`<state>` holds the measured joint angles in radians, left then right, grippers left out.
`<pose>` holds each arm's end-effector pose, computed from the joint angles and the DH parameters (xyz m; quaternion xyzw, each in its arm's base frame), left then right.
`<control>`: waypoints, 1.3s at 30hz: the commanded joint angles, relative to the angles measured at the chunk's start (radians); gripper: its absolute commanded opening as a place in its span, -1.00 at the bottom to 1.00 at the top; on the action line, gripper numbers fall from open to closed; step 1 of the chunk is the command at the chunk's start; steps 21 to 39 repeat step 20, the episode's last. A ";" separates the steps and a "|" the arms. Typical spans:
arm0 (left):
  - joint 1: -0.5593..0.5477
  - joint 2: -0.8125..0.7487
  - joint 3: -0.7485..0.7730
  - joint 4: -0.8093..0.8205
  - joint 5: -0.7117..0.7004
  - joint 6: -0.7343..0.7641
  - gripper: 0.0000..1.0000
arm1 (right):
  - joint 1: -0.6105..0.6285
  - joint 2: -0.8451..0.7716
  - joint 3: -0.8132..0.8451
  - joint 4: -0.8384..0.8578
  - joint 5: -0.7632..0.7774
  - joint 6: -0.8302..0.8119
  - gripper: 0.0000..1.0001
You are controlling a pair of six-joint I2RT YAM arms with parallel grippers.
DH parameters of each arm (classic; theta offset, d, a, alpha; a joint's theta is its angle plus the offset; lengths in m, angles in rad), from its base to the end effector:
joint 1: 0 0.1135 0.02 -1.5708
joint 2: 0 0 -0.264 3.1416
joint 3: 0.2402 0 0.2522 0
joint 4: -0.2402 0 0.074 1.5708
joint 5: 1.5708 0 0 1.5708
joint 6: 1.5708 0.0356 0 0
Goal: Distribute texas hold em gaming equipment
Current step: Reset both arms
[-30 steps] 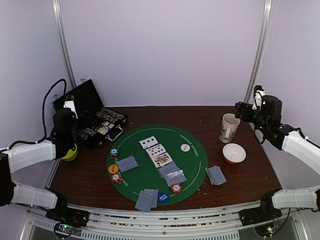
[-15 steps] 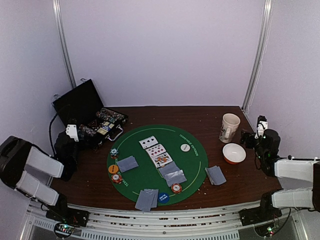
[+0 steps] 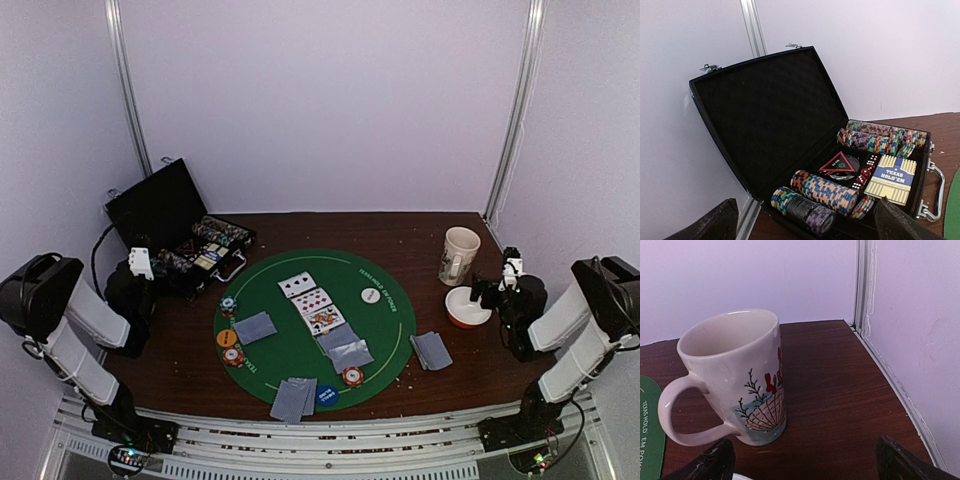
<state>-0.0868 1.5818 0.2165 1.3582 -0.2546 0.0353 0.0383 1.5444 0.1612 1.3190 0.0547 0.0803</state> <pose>0.2399 -0.0119 0.1492 -0.0463 0.7080 0.0721 0.7010 0.2269 0.0067 0.1409 0.0340 0.7286 0.0206 0.6838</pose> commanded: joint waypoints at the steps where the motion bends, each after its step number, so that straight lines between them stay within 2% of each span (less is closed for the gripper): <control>1: 0.026 -0.014 0.023 -0.022 0.079 -0.030 0.97 | -0.007 0.019 0.064 0.030 -0.023 -0.004 1.00; 11: 0.027 -0.014 0.023 -0.021 0.082 -0.028 0.97 | -0.006 0.012 0.052 0.049 0.021 0.008 1.00; 39: 0.027 -0.011 0.024 -0.021 0.082 -0.028 0.97 | -0.006 0.010 0.056 0.036 0.017 0.006 1.00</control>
